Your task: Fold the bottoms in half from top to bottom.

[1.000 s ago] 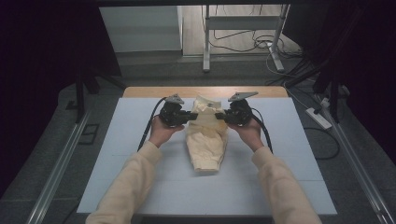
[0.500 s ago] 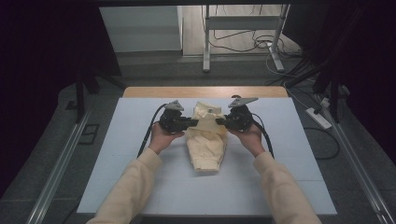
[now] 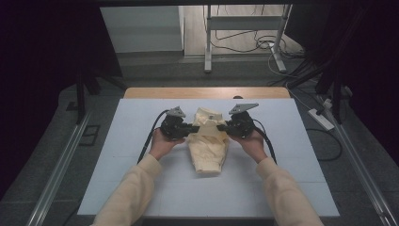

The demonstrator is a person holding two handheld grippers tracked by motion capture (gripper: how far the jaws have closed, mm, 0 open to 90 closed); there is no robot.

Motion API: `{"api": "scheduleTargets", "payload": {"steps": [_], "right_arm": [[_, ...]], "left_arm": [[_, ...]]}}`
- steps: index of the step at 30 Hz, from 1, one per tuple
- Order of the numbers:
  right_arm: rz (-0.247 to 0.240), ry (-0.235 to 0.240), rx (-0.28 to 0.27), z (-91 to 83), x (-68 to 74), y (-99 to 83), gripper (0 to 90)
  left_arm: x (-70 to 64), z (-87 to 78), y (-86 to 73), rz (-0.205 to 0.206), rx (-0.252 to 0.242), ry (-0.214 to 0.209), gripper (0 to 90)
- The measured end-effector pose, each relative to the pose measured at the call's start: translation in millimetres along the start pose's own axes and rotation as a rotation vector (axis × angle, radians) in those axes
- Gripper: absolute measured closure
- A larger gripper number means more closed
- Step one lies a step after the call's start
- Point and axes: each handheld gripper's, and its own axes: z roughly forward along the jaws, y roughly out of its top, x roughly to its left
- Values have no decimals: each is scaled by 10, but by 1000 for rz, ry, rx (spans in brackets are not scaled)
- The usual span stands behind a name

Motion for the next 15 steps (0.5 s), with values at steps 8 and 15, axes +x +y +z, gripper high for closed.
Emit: {"api": "scheduleTargets", "payload": {"steps": [8,15], "right_arm": [[-1,6,2,-5,78,-100,750],[-10,8,5,-16,118,-158,746]], "left_arm": [[-78,16,-93,14,20,-3,801],[-96,34,-149,7,28,-15,794]]}}
